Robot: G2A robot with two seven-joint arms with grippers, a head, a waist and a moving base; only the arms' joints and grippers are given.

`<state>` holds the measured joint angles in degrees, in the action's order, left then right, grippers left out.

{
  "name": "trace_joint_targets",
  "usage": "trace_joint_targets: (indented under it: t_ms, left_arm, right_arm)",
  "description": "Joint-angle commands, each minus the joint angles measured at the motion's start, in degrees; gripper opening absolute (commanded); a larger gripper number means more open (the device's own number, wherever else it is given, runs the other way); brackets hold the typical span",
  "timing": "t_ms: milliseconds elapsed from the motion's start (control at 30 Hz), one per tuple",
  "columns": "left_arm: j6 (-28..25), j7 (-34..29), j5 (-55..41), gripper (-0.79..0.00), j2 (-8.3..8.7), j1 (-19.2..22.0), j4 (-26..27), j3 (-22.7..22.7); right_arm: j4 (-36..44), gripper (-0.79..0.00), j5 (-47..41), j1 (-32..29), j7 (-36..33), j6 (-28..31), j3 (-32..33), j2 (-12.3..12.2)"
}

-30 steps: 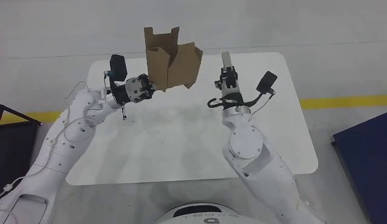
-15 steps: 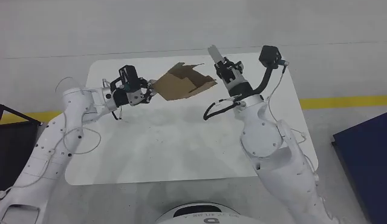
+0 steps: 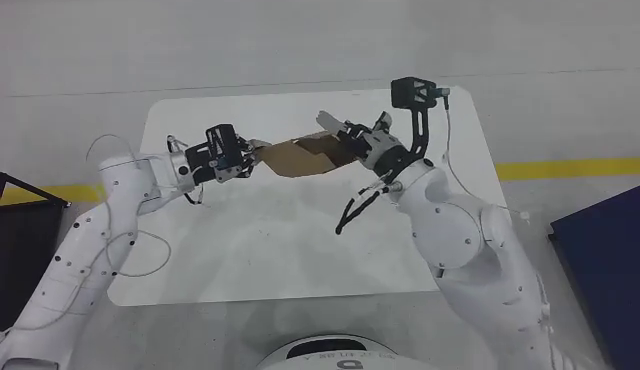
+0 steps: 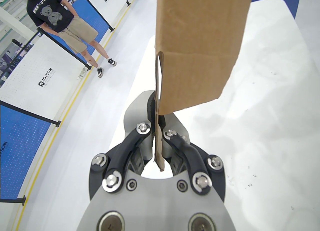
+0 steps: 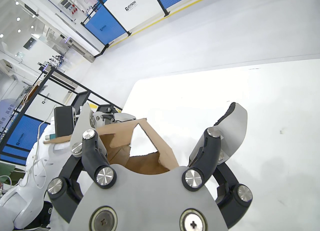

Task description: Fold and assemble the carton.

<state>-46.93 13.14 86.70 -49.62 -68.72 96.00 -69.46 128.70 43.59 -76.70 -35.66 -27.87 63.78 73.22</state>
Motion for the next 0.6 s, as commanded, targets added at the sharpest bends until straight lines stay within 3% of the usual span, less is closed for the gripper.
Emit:
trace_joint_targets:
  t_ms: [0,567]
  left_arm:
    - [0.1,-0.1,0.1,-0.785,-0.01,-0.1,0.2,-0.1]
    - [2.6,-2.4,-0.4,-0.785,-0.06,-1.7,1.5,-2.1]
  right_arm:
    - [0.7,0.000,0.4,-0.3,-0.6,0.0,0.1,0.0]
    - [3.0,0.000,4.7,-2.8,-7.9,0.4,-1.2,-0.5]
